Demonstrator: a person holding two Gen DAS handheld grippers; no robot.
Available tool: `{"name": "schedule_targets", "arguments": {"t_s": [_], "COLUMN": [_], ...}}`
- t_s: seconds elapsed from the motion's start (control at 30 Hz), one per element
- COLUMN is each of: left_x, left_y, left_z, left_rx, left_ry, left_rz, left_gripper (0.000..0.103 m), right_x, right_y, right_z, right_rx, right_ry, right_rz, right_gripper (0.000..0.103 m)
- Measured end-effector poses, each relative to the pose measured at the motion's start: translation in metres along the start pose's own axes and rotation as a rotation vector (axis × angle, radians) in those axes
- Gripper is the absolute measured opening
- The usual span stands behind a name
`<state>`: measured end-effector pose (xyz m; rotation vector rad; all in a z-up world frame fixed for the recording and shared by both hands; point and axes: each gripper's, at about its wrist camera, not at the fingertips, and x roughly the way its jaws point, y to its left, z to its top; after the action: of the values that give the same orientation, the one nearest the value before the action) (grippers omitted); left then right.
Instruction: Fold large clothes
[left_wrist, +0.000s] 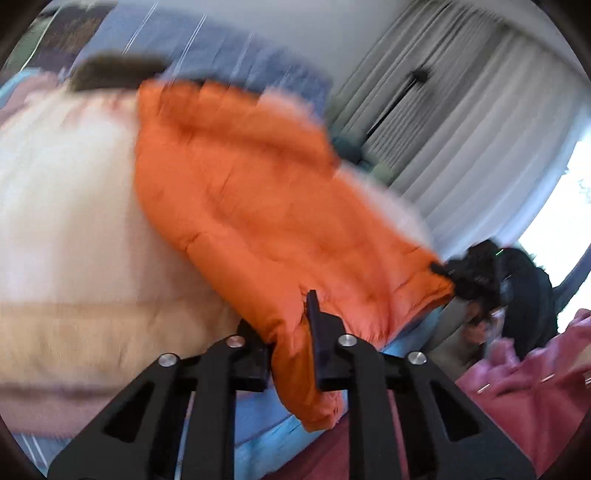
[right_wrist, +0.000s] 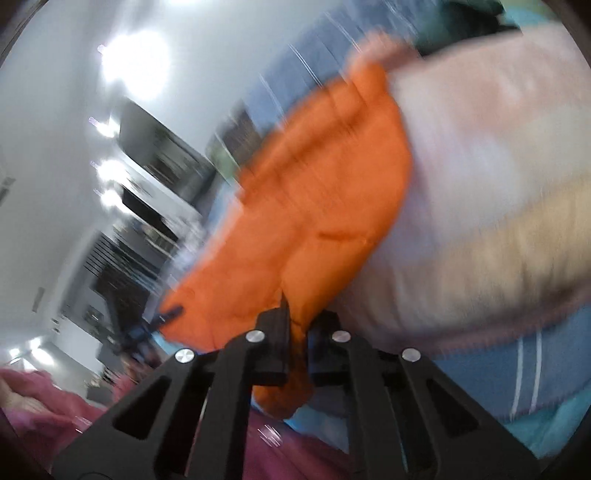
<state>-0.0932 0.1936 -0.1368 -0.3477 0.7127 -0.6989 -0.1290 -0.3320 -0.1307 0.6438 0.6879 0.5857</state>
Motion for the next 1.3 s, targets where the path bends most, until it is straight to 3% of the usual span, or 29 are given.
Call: {"name": "schedule_targets", "arguments": {"t_s": [0.2,0.37,0.53,0.63,0.87,1.3], "left_x": [-0.037,-0.065,-0.087,-0.073,-0.019,0.064], "left_y": [-0.04,-0.067,-0.106,-0.103,-0.061,0.008], "left_z": [0.056,0.071,0.067,0.076,0.103,0.174], "left_rx": [0.119,0.155,0.262,0.268,0.166,0.065], "left_ry": [-0.204,-0.247,-0.295,-0.282,-0.227,-0.149], "left_rz": [0.011,0.05,0.113,0.127,0.165,0.231], "left_gripper": [0.011,0.011,0.012,0.012,0.013,0.016], "right_x": [-0.023,-0.062,-0.085,-0.077,-0.03,0.075], "right_y": [0.029,0.071,0.102,0.097,0.053,-0.009], "right_z": [0.052,0.063,0.053,0.059,0.091,0.185], "right_rx": [-0.05,-0.181,-0.305,-0.296,-0.148,-0.043], "right_ry": [-0.166,-0.26,-0.333,-0.327,-0.28,-0.204], "right_rz": [0.079,0.089,0.048,-0.003,-0.063,-0.163], "right_gripper": [0.005,0.005,0.007,0.008,0.009,0.012]}}
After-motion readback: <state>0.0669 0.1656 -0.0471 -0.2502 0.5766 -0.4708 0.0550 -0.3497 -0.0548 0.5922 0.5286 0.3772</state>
